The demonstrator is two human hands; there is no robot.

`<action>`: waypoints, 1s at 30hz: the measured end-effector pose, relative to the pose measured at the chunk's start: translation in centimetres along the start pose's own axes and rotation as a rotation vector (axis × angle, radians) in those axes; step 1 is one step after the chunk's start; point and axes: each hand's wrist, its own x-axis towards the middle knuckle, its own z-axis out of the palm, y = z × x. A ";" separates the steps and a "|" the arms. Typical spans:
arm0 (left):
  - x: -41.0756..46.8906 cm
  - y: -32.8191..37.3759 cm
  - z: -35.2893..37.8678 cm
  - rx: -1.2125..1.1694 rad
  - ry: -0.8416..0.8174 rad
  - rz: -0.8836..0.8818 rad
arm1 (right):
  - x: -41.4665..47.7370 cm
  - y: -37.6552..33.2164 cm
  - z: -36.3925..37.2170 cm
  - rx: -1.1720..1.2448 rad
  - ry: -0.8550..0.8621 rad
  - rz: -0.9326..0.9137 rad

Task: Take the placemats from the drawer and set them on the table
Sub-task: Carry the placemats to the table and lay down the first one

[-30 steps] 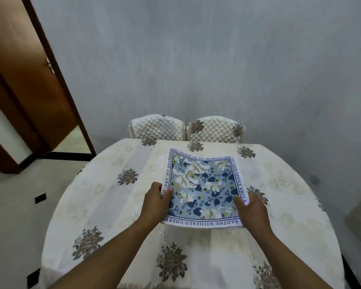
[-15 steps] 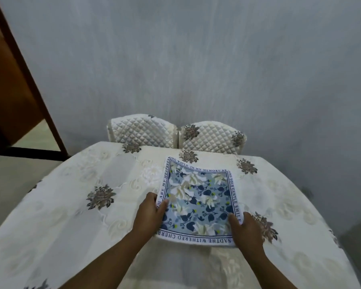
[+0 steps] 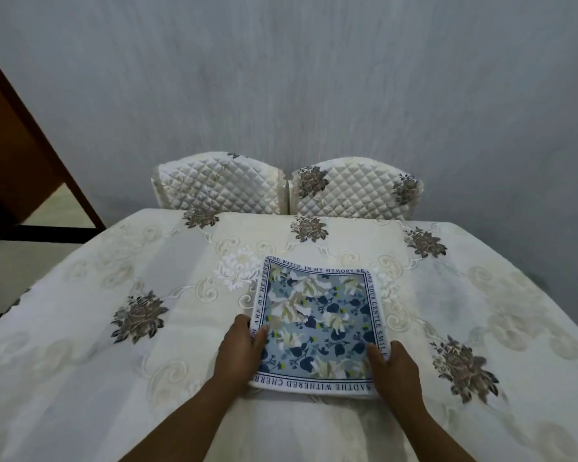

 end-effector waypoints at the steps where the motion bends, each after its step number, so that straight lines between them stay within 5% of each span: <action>1: 0.0 -0.3 0.2 0.028 0.001 -0.007 | 0.2 0.4 0.2 -0.009 -0.010 0.014; 8: 0.2 -1.5 0.4 0.163 0.086 0.071 | 1.1 1.2 0.6 -0.060 0.064 -0.009; 18: -0.2 0.4 -0.1 0.040 0.088 0.038 | 1.1 -1.8 -0.6 0.043 0.017 0.062; 30: -5.0 2.3 -7.3 -0.049 0.139 0.112 | -5.1 -6.5 -5.2 0.038 0.043 -0.080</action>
